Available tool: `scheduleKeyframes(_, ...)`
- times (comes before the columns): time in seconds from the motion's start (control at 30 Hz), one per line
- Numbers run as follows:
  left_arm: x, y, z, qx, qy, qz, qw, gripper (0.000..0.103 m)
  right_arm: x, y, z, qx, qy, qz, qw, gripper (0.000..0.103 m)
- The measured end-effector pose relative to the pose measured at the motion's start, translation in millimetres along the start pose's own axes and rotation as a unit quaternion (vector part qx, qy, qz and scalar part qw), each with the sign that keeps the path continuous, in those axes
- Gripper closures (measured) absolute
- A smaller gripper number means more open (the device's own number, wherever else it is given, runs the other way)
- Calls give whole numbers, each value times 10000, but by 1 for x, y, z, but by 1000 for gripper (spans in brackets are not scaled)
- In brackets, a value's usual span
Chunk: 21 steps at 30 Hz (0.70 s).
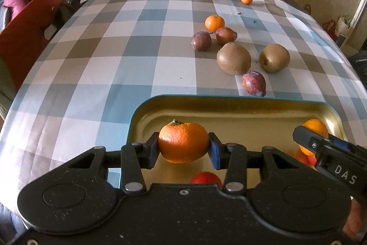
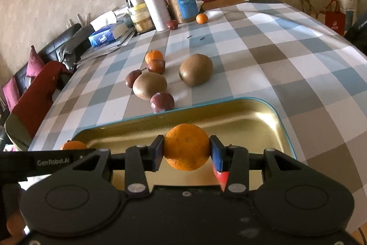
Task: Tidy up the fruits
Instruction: 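Carry both mandarins over the gold tray and open both tools to drop them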
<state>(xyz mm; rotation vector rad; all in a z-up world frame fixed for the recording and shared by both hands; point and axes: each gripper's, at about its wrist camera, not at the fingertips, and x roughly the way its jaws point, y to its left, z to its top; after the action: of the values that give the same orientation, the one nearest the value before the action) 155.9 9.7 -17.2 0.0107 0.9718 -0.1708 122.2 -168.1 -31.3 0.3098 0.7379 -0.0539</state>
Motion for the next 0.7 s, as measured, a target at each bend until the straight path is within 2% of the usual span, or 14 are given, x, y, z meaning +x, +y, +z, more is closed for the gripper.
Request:
scheduleKeyframes(0.17,-2,3,0,-69,-83,-3,9999,51,0,7,-3,-262,-113,-148,9995,58)
scheduleKeyframes(0.27,-4,2,1,-42,-146,28,9999,51,1,8,-3,-346,-86,-85,9993,58)
scheduleKeyframes(0.47,-2,0,3,-16,-108,15,9999,51,-5,9,0,-365,-268,41,9990,59)
scheduleKeyframes(0.7,-1,0,5,-22,-56,101,9999,51,0,6,4,-268,-148,8,9995,59)
